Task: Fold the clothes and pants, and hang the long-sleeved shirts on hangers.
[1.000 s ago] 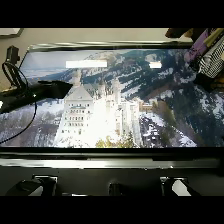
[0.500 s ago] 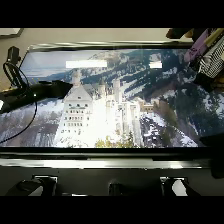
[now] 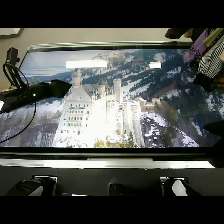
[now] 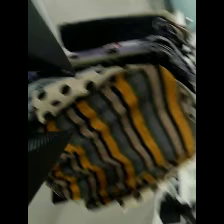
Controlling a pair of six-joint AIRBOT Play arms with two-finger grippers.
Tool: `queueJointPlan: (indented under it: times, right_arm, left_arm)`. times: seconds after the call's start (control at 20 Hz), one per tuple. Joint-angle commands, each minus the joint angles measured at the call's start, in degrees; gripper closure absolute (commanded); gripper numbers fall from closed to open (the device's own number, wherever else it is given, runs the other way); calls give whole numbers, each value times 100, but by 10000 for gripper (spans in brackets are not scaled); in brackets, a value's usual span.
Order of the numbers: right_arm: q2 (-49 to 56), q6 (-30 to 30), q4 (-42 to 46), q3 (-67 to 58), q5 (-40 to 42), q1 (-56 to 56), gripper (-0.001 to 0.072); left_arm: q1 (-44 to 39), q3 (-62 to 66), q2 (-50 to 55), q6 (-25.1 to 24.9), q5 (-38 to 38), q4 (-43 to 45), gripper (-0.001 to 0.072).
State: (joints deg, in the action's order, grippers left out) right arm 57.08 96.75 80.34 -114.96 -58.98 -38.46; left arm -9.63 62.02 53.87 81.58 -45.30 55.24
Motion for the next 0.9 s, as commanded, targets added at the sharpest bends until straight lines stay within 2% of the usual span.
queueJointPlan:
  times: [0.0,0.1,0.2,0.3,0.35,0.45,0.5,0.55,0.6,0.65,0.75,0.85]
  right_arm:
    - [844,-1976,-1825,85,-2065,868,364]
    - [807,-1965,-1266,809,-2072,1690,365]
    - [636,-1880,-599,1685,-2293,2562,365]
    - [321,-1700,-343,2695,-2188,3394,365]
    - [146,-1475,-146,3202,-2083,3801,365]
    - [-138,-1123,173,4059,-1832,4441,365]
    - [-251,-929,356,4463,-1657,4704,367]
    - [-310,-837,437,4806,-1543,4898,479]
    - [-313,-841,431,5040,-1556,4996,647]
    - [-308,-841,376,5241,-1591,5062,678]
    - [-308,-863,243,5438,-1670,5060,679]
    - [-308,-861,243,5445,-1700,5060,680]
  left_arm:
    - [24,2,-46,542,-354,557,23]
    - [105,0,-94,782,-977,1123,30]
    - [205,0,-151,763,-1475,1541,37]
    - [289,-7,-216,649,-1733,1792,46]
    - [299,-42,-258,551,-1742,1869,121]
    - [313,-151,-321,332,-1775,1928,471]
    - [310,-197,-330,323,-1829,1950,603]
    - [310,-243,-337,321,-1840,1961,626]
    - [310,-278,-337,275,-1836,1971,626]
    - [310,-297,-337,160,-1829,1971,678]
    - [313,-299,-337,-142,-1829,1989,682]
    - [310,-299,-337,-232,-1834,1987,681]
